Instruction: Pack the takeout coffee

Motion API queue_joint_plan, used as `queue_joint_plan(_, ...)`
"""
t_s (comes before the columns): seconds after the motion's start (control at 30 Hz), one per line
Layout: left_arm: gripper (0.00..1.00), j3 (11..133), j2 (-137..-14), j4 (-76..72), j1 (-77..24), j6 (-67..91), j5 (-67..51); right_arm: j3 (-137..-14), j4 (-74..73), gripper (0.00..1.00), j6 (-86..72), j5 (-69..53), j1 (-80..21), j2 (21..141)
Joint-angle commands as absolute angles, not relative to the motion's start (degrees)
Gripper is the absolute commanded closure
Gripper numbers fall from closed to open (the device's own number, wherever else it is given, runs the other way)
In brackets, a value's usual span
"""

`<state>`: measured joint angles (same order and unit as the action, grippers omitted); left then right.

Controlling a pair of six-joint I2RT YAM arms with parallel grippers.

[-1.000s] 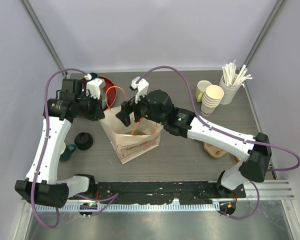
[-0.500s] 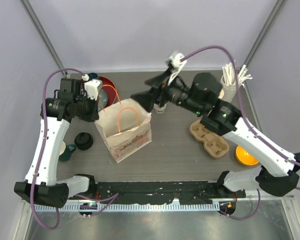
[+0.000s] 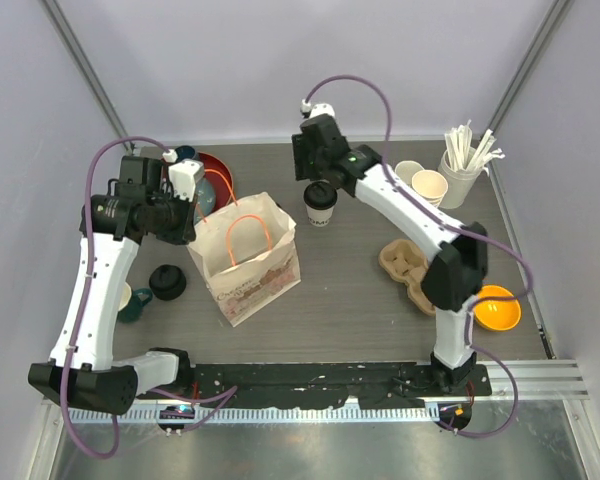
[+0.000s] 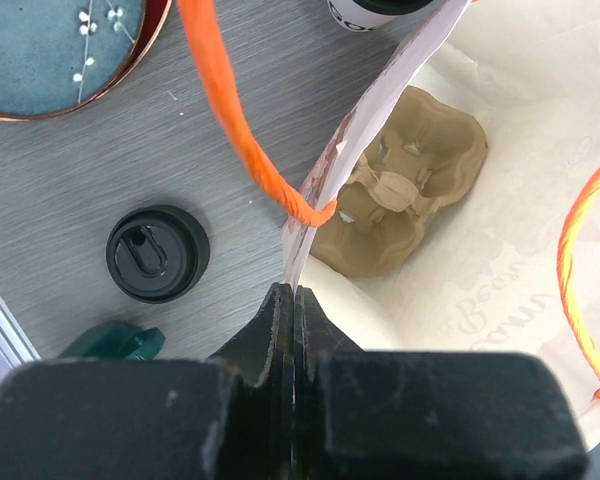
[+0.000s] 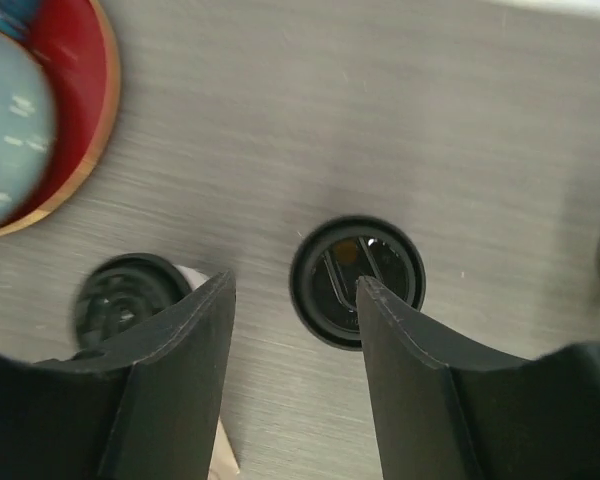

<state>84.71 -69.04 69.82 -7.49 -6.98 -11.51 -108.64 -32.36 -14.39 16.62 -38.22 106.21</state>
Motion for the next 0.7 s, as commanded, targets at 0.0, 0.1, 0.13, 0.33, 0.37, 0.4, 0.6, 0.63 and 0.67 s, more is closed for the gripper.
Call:
queue_joint_plan(0.0, 1.0, 86.57, -69.26, 69.79, -7.56, -7.12, -11.6, -119.35, -42.97, 0.46, -19.86, 24.34, -38.67, 111.96)
queue_joint_plan(0.1, 1.0, 86.57, -69.26, 70.05, -7.56, -7.21, -12.91, -122.77, -45.43, 0.52, -22.05, 26.45, -38.76, 116.01)
queue_joint_plan(0.13, 1.0, 86.57, -69.34, 70.31, -7.56, -7.21, -13.7, -124.0, -46.4, 0.53, -22.32, 27.24, -38.76, 118.28)
queue_joint_plan(0.33, 1.0, 86.13, -69.52, 70.58, -7.56, -7.56, -14.68, -131.83, -51.24, 0.57, -22.68, 29.35, -39.28, 125.49)
queue_joint_plan(0.37, 1.0, 86.13, -69.52, 70.58, -7.47, -7.56, -14.76, -132.97, -51.41, 0.58, -22.76, 29.36, -39.2, 126.12)
queue_joint_plan(0.4, 1.0, 86.22, -69.35, 70.58, -7.56, -7.65, -14.85, -133.67, -51.76, 0.59, -22.68, 29.44, -39.29, 126.65)
queue_joint_plan(0.6, 1.0, 86.05, -69.0, 70.75, -7.56, -7.56, -15.64, -139.3, -54.67, 0.59, -23.12, 31.99, -39.64, 131.13)
queue_joint_plan(0.63, 1.0, 86.04, -68.91, 70.75, -7.56, -7.56, -15.64, -139.57, -54.75, 0.58, -23.12, 32.25, -39.64, 131.31)
queue_joint_plan(0.67, 1.0, 85.96, -68.91, 70.75, -7.47, -7.56, -15.56, -139.74, -54.67, 0.58, -23.12, 32.69, -39.64, 131.66)
